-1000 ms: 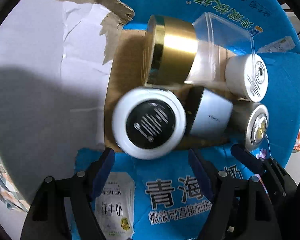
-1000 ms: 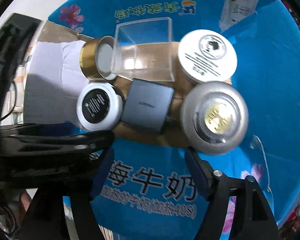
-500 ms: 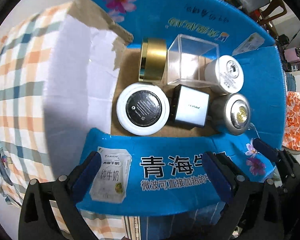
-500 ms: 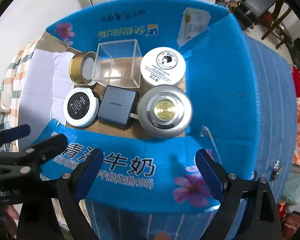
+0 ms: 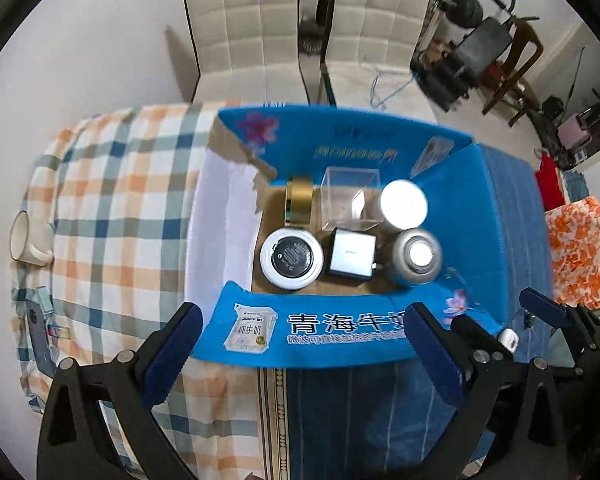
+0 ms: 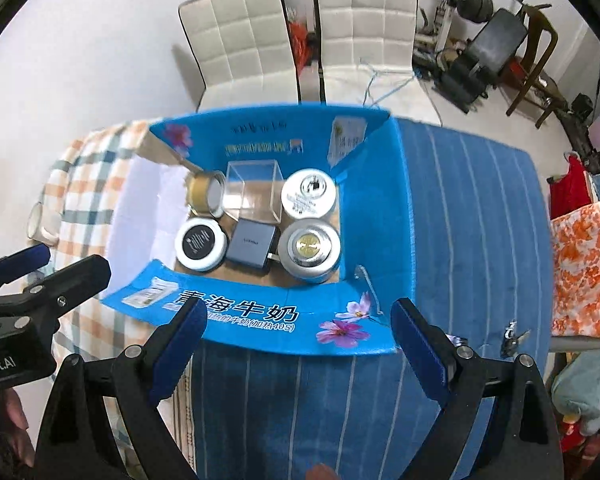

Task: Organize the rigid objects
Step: 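Lift both open tools away from the blue box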

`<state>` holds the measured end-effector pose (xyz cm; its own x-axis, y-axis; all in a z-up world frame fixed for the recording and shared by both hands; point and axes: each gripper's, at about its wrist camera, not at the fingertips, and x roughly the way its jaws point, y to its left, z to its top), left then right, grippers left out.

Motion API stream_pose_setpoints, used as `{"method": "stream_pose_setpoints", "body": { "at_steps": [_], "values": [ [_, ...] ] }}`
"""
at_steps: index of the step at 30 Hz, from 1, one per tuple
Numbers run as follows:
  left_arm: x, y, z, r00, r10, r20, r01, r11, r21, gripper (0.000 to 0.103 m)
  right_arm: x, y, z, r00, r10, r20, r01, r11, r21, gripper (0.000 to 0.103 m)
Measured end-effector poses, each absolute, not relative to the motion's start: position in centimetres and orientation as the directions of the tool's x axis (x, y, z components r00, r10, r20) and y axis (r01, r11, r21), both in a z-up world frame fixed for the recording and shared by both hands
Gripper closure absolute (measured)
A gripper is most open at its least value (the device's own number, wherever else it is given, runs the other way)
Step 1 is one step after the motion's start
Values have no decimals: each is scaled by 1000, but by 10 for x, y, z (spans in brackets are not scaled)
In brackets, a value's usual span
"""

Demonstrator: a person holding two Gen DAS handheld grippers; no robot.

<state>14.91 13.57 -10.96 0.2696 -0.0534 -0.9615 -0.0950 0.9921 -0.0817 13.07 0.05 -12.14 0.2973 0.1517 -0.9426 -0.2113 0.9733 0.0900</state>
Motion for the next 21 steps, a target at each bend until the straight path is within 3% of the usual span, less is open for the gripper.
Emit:
{"method": "stream_pose_setpoints", "body": {
  "at_steps": [9,21],
  "values": [
    [120,126,-57,370,-58,-927,-92,991,-98,0,104,-13,-64,349,203,-915,-232,964,126,8],
    [109,105,-39,394,-32,-919,-84,994,-71,0,91,-52,-57,353,255,-900,-190,962,198,8]
  ]
}}
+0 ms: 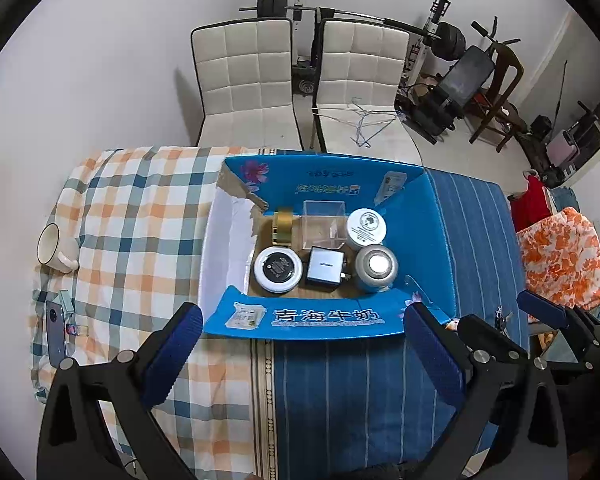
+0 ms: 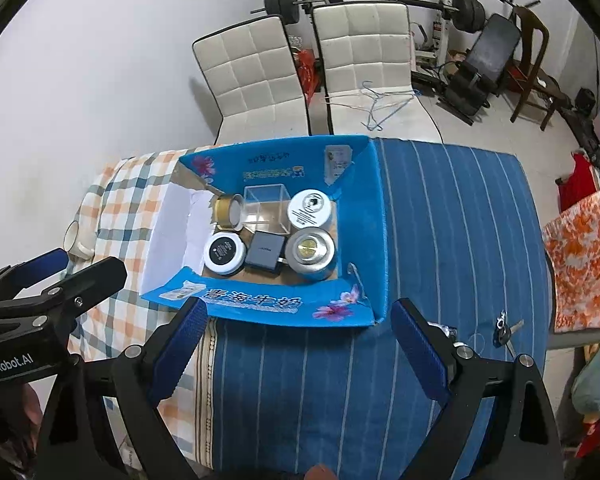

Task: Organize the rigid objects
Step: 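Lift both open tools away from the blue box, then grasp the white egg-shaped object with the left tool while the right tool grasps the black car key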

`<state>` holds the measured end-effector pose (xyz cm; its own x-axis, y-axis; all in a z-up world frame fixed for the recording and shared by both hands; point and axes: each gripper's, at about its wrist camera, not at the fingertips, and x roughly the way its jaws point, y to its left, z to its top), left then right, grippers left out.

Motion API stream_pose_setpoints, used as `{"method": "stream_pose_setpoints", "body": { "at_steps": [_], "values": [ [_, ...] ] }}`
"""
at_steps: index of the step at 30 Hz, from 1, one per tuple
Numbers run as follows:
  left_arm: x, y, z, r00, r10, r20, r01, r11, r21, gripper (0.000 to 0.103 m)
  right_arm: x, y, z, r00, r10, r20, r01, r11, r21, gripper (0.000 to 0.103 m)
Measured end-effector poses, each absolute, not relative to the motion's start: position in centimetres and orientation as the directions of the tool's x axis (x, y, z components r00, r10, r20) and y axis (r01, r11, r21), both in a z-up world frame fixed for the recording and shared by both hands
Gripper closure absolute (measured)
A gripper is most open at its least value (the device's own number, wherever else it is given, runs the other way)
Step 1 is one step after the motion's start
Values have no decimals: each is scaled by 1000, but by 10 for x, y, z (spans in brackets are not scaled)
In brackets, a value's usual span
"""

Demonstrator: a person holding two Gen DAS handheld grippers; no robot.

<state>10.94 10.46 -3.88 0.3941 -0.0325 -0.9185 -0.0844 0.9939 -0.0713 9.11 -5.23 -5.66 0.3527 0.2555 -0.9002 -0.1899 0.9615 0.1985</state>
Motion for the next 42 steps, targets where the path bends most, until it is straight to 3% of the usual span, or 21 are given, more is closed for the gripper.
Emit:
{"method": "stream_pose_setpoints", "body": {
  "at_steps": [9,15,19,27,31,36,38,39,40,41,42],
  "values": [
    [126,39,-49,380,-79,-921,15,997,-80,0,86,-157,-86,348,196,-917,16,976,215,8],
    [144,-52,-81,358,-131,-924,173,982,-72,0,81,-264,-142,290,70,-954,266,952,151,8],
    [153,-112,-115,325,-159,-932,270,960,-69,0,74,-326,-193,226,62,-972,389,909,148,8],
    [152,-195,-212,105,-197,-975,350,925,-149,0,52,-387,-263,157,78,-984,473,869,144,9],
    [139,-226,-247,21,-209,-978,378,907,-186,0,48,-396,-279,136,53,-989,456,883,110,24],
    [128,-248,-282,-53,-195,-979,371,907,-201,1,52,-409,-284,163,71,-984,457,879,140,25],
    [125,-253,-293,-71,-183,-981,371,908,-196,5,58,-409,-283,174,77,-982,440,886,148,25],
    [125,-255,-297,-70,-176,-982,376,907,-189,13,62,-407,-283,178,83,-981,429,890,153,25],
    [123,-258,-302,-62,-160,-985,390,905,-172,29,66,-403,-282,184,89,-979,413,897,159,25],
    [122,-261,-302,-35,-144,-989,410,900,-146,28,71,-399,-281,189,95,-977,396,903,165,25],
    [119,-265,-300,-10,-134,-991,433,893,-125,36,79,-392,-282,199,103,-975,370,913,172,25]
  ]
}}
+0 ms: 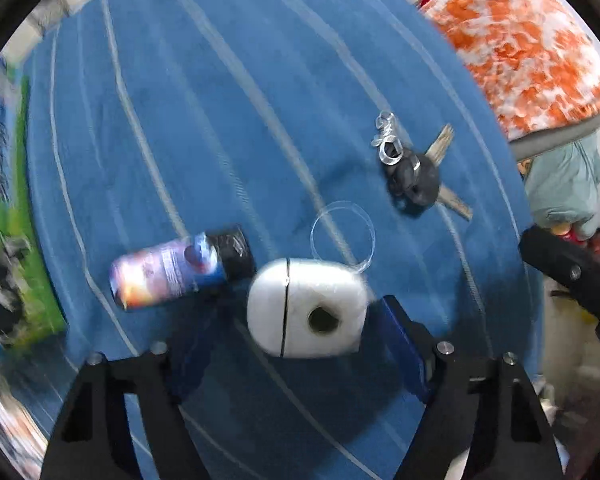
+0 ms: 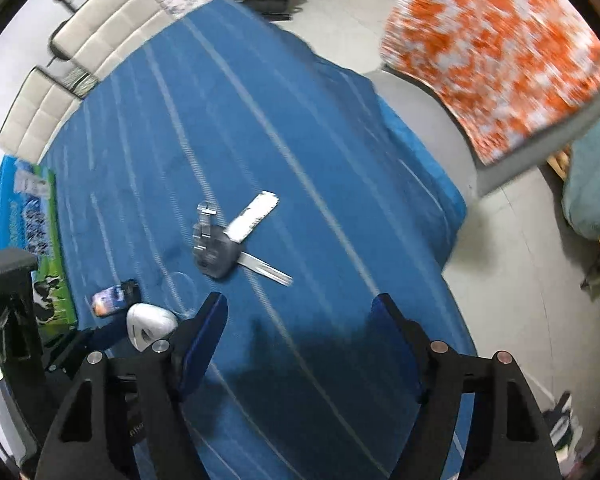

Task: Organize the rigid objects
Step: 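Grasp the white egg-shaped object with the left tool while the right tool grasps the black car key, then carry the white egg-shaped object with the left tool while the right tool carries the car key to the box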

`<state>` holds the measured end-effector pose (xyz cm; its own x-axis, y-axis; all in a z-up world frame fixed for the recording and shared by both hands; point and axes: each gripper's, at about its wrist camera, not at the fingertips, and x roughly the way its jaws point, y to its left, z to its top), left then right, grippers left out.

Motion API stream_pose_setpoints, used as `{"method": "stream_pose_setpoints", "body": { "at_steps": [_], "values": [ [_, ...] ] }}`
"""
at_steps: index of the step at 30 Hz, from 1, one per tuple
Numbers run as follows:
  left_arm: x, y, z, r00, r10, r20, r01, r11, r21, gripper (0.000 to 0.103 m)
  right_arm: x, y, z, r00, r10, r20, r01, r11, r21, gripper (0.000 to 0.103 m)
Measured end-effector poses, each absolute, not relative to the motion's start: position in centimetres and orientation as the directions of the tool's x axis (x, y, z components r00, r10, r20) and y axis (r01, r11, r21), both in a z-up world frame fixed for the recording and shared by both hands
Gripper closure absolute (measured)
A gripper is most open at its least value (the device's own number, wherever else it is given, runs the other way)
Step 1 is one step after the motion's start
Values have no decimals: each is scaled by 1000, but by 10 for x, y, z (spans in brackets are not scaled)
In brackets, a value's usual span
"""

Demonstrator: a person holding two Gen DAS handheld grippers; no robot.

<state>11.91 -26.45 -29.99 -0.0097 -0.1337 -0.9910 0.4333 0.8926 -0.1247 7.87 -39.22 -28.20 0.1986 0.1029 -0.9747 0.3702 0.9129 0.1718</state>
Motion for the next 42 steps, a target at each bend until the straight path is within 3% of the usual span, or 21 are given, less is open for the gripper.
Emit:
{"method": "stream_pose_setpoints", "body": {
  "at_steps": [1,2,9,11,13,27,42],
  "values": [
    [118,-267,-300,-1,-113,-994,444,890,-101,47,84,-388,-282,205,106,-973,356,918,175,25],
    [118,-264,-298,5,-118,-993,446,889,-103,49,91,-383,-285,210,109,-972,340,924,177,25],
    [132,-230,-299,10,-112,-994,337,936,-102,49,135,-349,-323,142,88,-986,241,963,120,26],
    [132,-230,-298,8,-114,-993,327,939,-105,49,137,-335,-319,152,-33,-988,204,979,-1,48],
    [131,-231,-299,12,-113,-994,320,942,-103,49,136,-331,-315,162,-38,-986,197,980,-6,65],
    [133,-229,-271,75,-138,-988,348,932,-104,49,106,-349,-263,236,-38,-971,217,976,15,66],
    [133,-185,-165,236,-256,-938,352,922,-163,49,88,-297,-142,403,79,-912,94,987,127,66]
  ]
}}
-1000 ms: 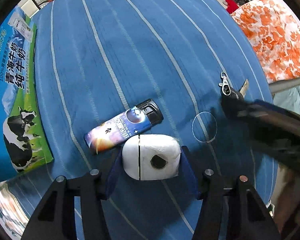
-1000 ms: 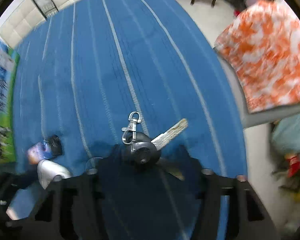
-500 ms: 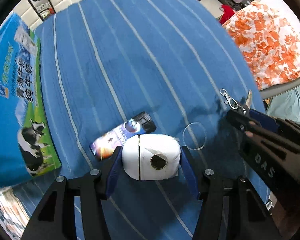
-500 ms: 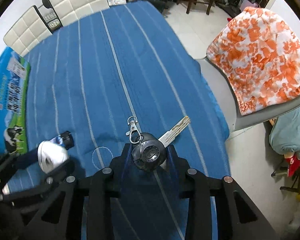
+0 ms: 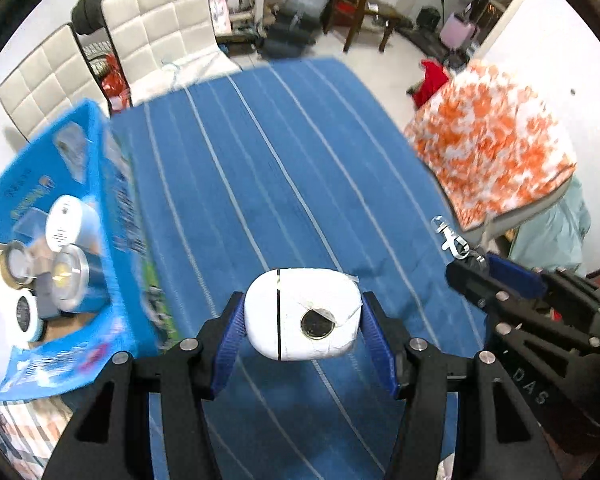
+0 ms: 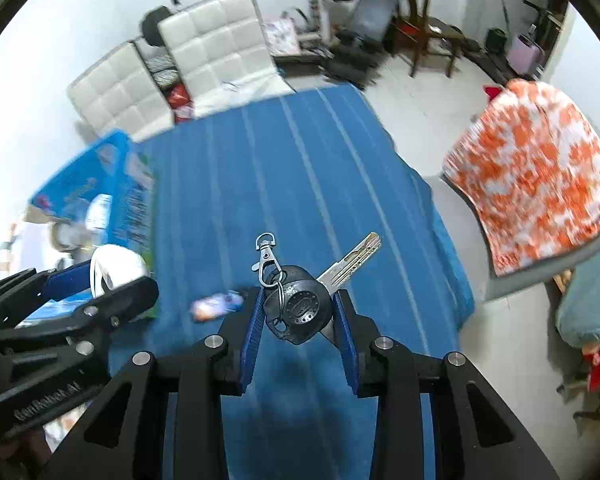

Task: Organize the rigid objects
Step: 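Carry the white egg-shaped object with the left tool while the right tool carries the car key to the box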

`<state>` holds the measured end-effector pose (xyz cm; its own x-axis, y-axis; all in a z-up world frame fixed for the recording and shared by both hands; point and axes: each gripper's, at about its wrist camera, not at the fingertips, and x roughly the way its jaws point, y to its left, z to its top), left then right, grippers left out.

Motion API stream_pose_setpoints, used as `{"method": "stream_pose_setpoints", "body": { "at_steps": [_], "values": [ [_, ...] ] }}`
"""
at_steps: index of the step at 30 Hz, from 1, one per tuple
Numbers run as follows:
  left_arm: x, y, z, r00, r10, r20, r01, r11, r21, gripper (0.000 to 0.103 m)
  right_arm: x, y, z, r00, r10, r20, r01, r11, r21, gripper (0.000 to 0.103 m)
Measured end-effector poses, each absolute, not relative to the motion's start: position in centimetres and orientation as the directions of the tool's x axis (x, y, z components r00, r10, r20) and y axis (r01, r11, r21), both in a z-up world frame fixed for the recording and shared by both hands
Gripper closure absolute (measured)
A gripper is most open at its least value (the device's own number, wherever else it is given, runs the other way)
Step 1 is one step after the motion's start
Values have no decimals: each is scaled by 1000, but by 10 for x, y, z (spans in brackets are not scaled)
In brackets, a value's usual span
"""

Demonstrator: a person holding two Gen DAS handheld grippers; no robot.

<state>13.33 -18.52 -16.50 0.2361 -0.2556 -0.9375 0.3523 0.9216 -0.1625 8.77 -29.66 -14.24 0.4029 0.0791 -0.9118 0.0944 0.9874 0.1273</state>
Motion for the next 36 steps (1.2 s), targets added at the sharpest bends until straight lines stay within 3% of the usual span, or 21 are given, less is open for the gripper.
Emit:
{"method": "stream_pose_setpoints", "body": {
  "at_steps": [5,10,22,30,36],
  "values": [
    [135,-139,-122,315,-266,-911,302,938,-169,49,91,-240,-102,454,148,-879,-2,986,165,66],
    [132,-77,-90,400,-182,-898,206,973,-105,49,92,-171,-75,482,202,-852,-99,979,176,66],
    [114,38,-63,482,-69,-874,40,998,-57,49,101,-54,-57,466,267,-843,-227,958,178,66],
    [120,81,-80,474,-63,-878,-25,996,-85,49,126,-13,-105,379,344,-859,-252,932,262,66],
    [135,113,-141,362,-91,-928,-82,988,-129,49,153,4,-181,265,388,-883,-217,916,338,66]
  ]
}}
